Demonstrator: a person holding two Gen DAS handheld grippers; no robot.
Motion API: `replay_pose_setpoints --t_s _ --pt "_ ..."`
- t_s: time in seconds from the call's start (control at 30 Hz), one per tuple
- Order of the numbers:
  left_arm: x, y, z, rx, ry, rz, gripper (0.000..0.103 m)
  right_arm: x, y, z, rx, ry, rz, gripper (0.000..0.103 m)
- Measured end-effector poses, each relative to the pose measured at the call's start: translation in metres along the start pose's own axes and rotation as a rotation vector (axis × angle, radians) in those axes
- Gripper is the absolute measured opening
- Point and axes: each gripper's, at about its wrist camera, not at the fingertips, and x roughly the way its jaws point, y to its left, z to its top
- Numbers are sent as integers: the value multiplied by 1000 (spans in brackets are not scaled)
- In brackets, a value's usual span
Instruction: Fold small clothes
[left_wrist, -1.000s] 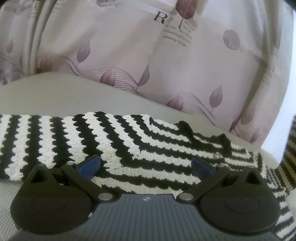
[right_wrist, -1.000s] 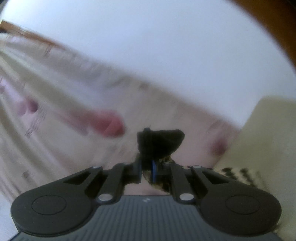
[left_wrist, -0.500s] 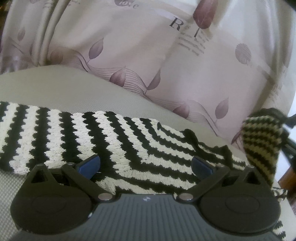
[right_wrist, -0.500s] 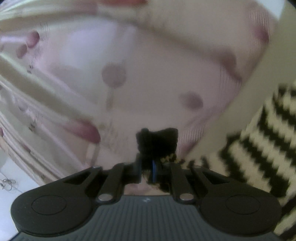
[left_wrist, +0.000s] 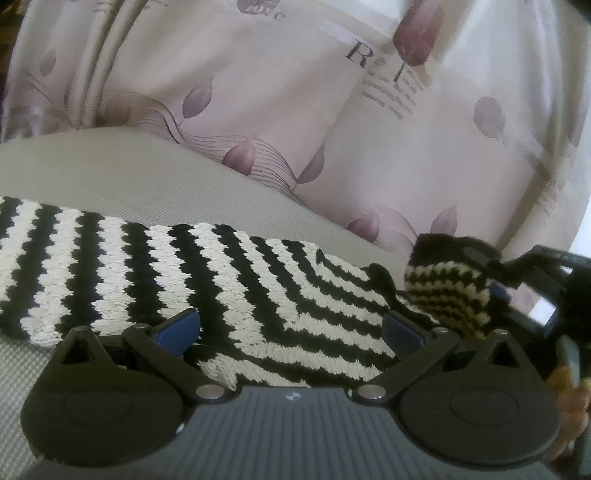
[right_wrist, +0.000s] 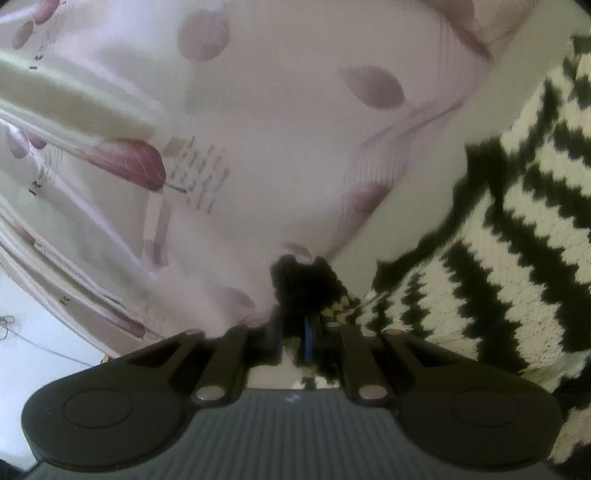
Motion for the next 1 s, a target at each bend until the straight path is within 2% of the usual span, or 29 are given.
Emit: replay_pose_setpoints --t_s 0.23,0.6,1.0 --pt "-2 3 2 -25 -13 11 103 19 0 -18 -53 77 -10 10" --pt "-2 3 2 -24 -10 12 103 36 -6 -35 -84 134 -44 13" --pt "-2 3 2 -26 -9 12 103 50 -24 -49 -8 213 -40 15"
